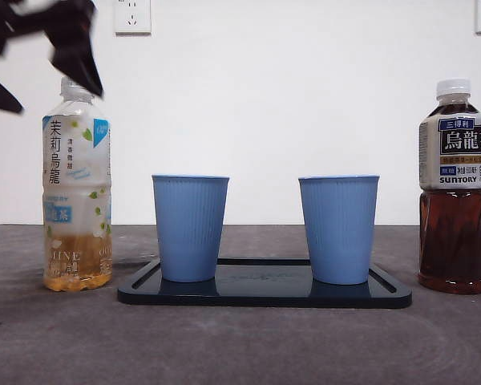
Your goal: Pour the drink into the cup
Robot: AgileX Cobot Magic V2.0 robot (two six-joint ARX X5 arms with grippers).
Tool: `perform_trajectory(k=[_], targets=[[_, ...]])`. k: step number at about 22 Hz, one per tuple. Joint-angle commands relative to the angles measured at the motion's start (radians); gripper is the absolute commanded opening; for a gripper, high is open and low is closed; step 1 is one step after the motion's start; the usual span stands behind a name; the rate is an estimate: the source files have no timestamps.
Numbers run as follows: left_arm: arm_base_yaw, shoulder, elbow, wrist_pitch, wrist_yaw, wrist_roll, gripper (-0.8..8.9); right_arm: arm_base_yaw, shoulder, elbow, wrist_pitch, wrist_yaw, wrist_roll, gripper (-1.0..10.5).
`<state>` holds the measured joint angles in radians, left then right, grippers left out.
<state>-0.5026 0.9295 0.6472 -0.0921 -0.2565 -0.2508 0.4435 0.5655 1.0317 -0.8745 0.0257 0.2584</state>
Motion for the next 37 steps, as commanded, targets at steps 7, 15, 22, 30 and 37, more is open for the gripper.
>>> perform_trajectory(k=[7, 15, 22, 30, 37], targets=[[-0.023, -0.295, 0.135, -0.394, 0.233, 0.014, 4.99, 0.006, 0.008, 0.014, 0.006, -0.107, -0.046, 5.0], [-0.023, -0.413, 0.278, -0.621, 0.412, 0.014, 4.96, 0.006, 0.008, 0.014, 0.005, -0.341, -0.091, 5.0], [-0.022, -0.472, 0.3, -0.626, 0.411, 0.021, 2.87, 0.006, 0.008, 0.014, 0.006, -0.366, -0.088, 3.8], [-0.021, -0.473, 0.3, -0.643, 0.411, 0.051, 0.28, 0.006, 0.006, 0.014, 0.007, -0.366, -0.094, 0.2], [-0.021, -0.473, 0.3, -0.642, 0.411, 0.051, 0.28, 0.006, 0.006, 0.014, 0.007, -0.366, -0.094, 0.2]])
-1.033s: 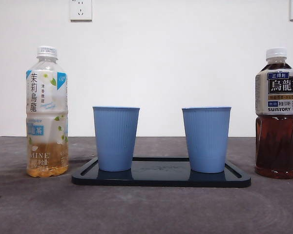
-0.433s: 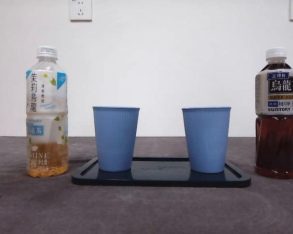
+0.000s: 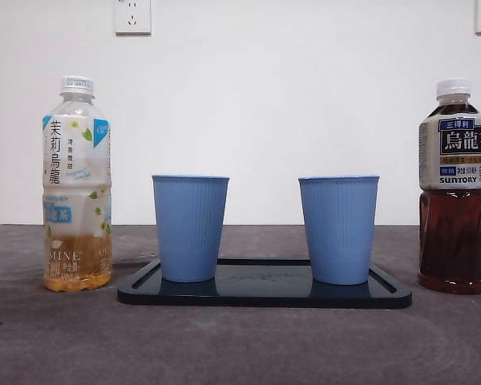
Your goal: Pour the drink into the cup
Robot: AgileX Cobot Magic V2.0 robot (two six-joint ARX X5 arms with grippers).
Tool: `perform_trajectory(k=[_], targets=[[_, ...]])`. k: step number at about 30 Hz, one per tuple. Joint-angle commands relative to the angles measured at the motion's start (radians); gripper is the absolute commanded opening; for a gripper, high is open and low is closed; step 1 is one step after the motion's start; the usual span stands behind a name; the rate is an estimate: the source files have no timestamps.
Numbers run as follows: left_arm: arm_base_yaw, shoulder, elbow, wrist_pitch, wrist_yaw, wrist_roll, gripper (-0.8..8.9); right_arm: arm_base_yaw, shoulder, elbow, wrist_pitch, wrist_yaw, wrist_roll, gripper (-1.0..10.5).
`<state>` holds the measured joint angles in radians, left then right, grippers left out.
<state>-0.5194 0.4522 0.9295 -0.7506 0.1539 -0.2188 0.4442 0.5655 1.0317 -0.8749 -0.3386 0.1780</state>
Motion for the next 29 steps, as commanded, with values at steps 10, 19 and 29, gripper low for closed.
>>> perform_trajectory(k=[10, 19, 29], targets=[[0.176, -0.051, -0.084, 0.123, 0.002, 0.02, 0.28, 0.005, 0.006, 0.014, 0.007, -0.002, -0.013, 0.2], [0.48, -0.327, -0.586, 0.46, -0.004, 0.166, 0.28, 0.005, 0.006, 0.014, 0.008, -0.002, -0.013, 0.2], [0.531, -0.449, -0.897, 0.624, -0.029, 0.123, 0.28, 0.005, 0.006, 0.014, 0.008, -0.002, -0.013, 0.2]])
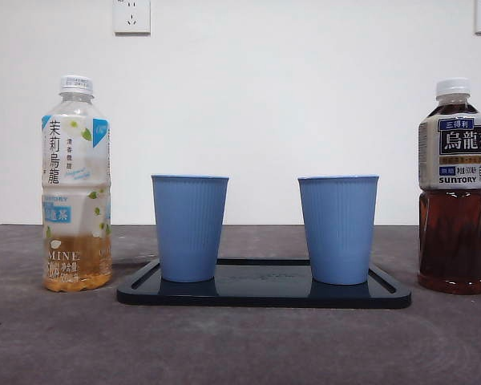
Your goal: Pour the drink into the cup
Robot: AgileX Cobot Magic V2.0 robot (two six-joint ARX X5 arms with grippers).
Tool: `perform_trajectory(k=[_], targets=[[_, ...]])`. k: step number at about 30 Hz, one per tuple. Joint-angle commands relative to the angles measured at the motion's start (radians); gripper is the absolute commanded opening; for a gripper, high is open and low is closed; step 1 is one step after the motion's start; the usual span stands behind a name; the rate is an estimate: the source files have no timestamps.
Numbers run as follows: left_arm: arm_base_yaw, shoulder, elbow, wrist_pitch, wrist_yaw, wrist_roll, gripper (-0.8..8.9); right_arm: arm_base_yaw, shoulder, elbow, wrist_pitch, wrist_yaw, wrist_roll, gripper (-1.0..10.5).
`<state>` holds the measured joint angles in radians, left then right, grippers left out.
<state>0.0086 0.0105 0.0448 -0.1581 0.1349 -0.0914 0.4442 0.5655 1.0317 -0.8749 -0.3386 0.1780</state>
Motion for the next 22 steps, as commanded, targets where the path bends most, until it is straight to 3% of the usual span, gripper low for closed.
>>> perform_trajectory(k=[1, 9, 22], targets=[[0.003, -0.008, -0.021, 0.032, -0.018, -0.004, 0.28, 0.005, 0.006, 0.014, 0.008, -0.002, -0.013, 0.2], [0.003, -0.008, -0.033, -0.029, -0.111, 0.005, 0.28, 0.005, 0.006, 0.014, 0.01, -0.002, -0.013, 0.2], [0.003, -0.007, -0.033, -0.029, -0.111, 0.004, 0.28, 0.005, 0.006, 0.014, 0.01, -0.002, -0.013, 0.2]])
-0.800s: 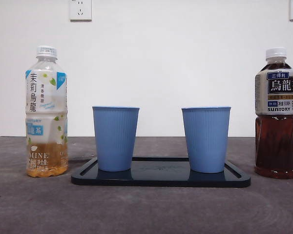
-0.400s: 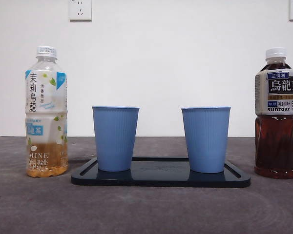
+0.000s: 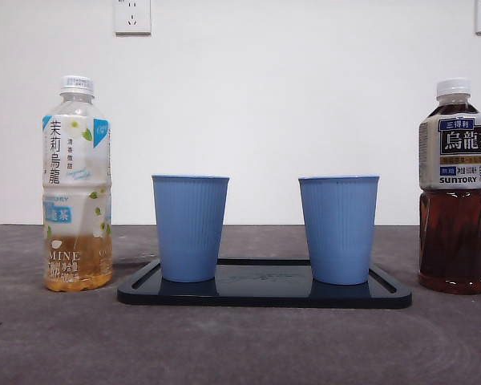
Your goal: Pour the drink into the cup
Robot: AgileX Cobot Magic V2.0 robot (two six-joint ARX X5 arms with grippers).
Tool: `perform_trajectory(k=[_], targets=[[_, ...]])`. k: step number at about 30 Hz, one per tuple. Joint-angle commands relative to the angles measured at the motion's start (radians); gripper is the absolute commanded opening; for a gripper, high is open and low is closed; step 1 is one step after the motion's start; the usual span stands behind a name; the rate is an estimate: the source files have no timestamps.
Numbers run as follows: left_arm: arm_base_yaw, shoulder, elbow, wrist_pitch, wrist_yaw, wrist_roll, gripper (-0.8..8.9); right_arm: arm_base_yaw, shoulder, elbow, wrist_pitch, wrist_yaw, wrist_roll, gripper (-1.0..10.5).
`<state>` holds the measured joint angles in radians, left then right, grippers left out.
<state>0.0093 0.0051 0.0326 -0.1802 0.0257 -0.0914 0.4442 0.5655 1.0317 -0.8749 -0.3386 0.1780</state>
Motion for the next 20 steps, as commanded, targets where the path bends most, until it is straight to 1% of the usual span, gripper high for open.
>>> perform_trajectory(k=[1, 7, 8, 9, 10, 11, 12, 13, 14, 18, 20], targets=[[0.002, -0.002, -0.021, -0.006, -0.002, 0.004, 0.28, 0.005, 0.006, 0.014, 0.01, -0.002, -0.013, 0.2], [0.002, -0.002, -0.021, -0.006, -0.002, 0.004, 0.28, 0.005, 0.006, 0.014, 0.014, -0.002, -0.013, 0.2], [0.002, -0.002, -0.021, -0.006, -0.002, 0.004, 0.28, 0.003, 0.005, 0.009, 0.02, 0.017, -0.04, 0.1], [0.003, -0.002, -0.021, -0.006, -0.002, 0.004, 0.28, -0.013, -0.002, 0.003, 0.02, 0.096, -0.085, 0.1], [0.003, -0.002, -0.021, -0.006, -0.002, 0.004, 0.28, -0.026, -0.008, 0.0, 0.02, 0.156, -0.109, 0.1], [0.003, -0.002, -0.021, -0.006, -0.002, 0.004, 0.28, -0.051, -0.018, -0.016, 0.037, 0.226, -0.126, 0.1], [0.003, -0.002, -0.021, -0.006, -0.002, 0.004, 0.28, -0.077, -0.034, -0.042, 0.068, 0.265, -0.133, 0.1], [0.003, -0.002, -0.021, -0.007, -0.002, 0.004, 0.28, -0.107, -0.058, -0.084, 0.116, 0.288, -0.134, 0.1], [0.003, -0.002, -0.021, -0.006, -0.002, 0.004, 0.28, -0.133, -0.081, -0.13, 0.176, 0.294, -0.134, 0.1], [0.003, -0.002, -0.021, -0.006, -0.002, 0.004, 0.28, -0.242, -0.232, -0.427, 0.538, 0.295, -0.135, 0.1], [0.003, -0.002, -0.021, -0.006, -0.002, 0.004, 0.28, -0.278, -0.288, -0.544, 0.662, 0.31, -0.146, 0.1]])
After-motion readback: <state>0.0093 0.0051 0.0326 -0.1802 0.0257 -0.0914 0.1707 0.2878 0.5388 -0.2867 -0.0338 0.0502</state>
